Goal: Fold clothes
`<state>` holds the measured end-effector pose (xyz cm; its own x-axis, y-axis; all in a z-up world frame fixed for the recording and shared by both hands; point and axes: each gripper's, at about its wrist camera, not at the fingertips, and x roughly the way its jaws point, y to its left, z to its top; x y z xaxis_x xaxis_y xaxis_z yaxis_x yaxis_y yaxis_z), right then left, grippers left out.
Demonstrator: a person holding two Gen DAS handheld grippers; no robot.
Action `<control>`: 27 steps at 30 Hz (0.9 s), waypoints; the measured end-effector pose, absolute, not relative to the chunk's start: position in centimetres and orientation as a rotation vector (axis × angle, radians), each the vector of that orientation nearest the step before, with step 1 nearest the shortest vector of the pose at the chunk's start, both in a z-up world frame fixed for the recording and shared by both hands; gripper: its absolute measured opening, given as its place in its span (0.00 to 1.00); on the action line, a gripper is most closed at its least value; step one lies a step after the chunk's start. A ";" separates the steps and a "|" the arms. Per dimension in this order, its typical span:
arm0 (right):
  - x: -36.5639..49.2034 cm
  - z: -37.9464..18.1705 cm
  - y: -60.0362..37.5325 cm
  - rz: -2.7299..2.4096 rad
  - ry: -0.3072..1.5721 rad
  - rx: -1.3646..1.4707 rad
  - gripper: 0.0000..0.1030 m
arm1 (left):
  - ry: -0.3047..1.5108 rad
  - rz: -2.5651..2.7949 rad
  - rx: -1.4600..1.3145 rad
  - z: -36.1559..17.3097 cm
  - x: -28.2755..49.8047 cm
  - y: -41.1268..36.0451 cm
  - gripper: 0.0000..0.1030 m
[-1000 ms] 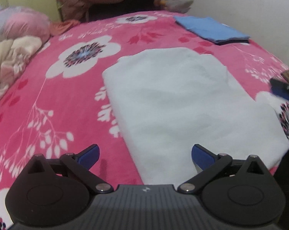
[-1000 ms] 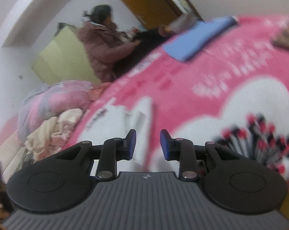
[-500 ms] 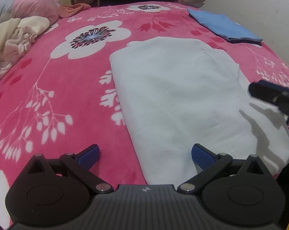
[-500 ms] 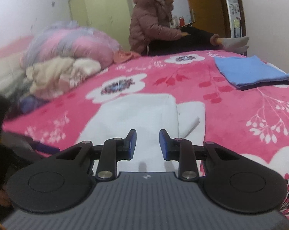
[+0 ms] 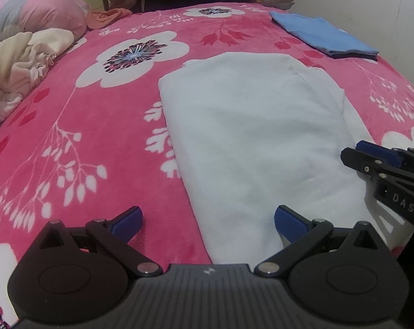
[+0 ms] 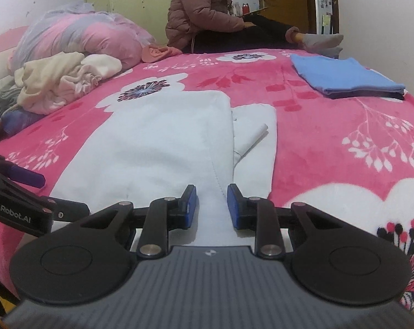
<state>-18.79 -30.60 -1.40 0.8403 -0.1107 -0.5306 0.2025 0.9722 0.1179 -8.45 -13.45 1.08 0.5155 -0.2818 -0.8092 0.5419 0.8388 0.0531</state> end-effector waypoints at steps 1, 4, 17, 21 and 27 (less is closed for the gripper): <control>-18.8 -1.5 -30.5 -0.169 0.547 0.167 0.23 | 0.904 -0.505 0.316 1.1 -8.4 -13.4 1.00; -18.7 -1.8 -30.2 -0.176 0.537 0.153 0.23 | 0.908 -0.507 0.304 0.9 -8.3 -13.3 1.00; -19.3 -1.8 -30.8 -0.179 0.481 0.188 0.24 | 0.881 -0.571 0.181 0.8 -7.8 -10.9 1.00; -21.8 0.4 -33.1 -0.205 0.361 0.300 0.25 | 0.801 -0.579 0.149 2.0 -8.3 -9.4 1.00; -28.0 1.3 -37.8 -0.256 0.220 0.545 0.25 | 0.658 -0.664 0.155 3.7 -9.6 -9.3 1.00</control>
<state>-28.05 -37.85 1.33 0.9451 -0.1807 -0.2724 0.2965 0.8246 0.4817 -9.64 -9.33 3.68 0.5947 -0.5217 -0.6117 0.6162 0.7845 -0.0700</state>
